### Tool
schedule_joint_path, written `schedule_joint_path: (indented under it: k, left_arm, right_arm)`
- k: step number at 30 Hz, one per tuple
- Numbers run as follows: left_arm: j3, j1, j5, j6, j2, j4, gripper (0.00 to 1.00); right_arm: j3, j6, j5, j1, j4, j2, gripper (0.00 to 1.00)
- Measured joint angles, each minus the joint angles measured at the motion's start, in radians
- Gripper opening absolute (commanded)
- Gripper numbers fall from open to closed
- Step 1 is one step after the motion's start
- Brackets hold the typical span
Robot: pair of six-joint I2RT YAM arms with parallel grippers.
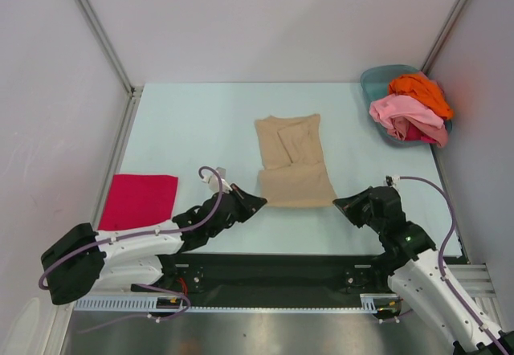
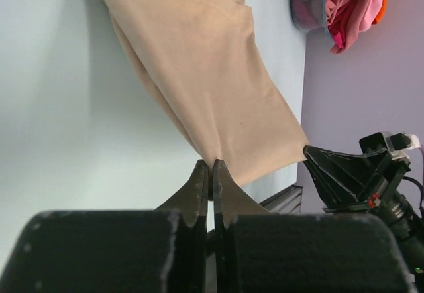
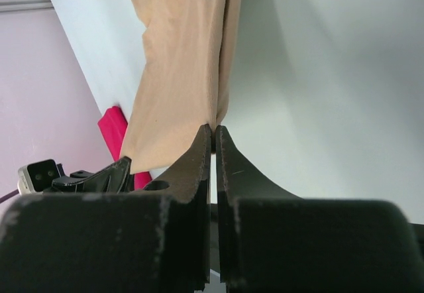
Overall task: Fold and stack the t-shirts
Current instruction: Fold the tshirt
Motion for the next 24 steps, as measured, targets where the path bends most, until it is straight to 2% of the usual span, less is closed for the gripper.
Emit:
schedule_joint_path:
  k: [12, 24]
  left_arm:
    - [0.079, 0.000, 0.004, 0.068, 0.005, -0.051, 0.00]
    - [0.081, 0.000, 0.008, 0.070, 0.016, -0.064, 0.00]
  right_arm:
    - [0.018, -0.011, 0.000, 0.001, -0.048, -0.023, 0.00]
    - [0.018, -0.011, 0.000, 0.001, -0.048, -0.024, 0.00]
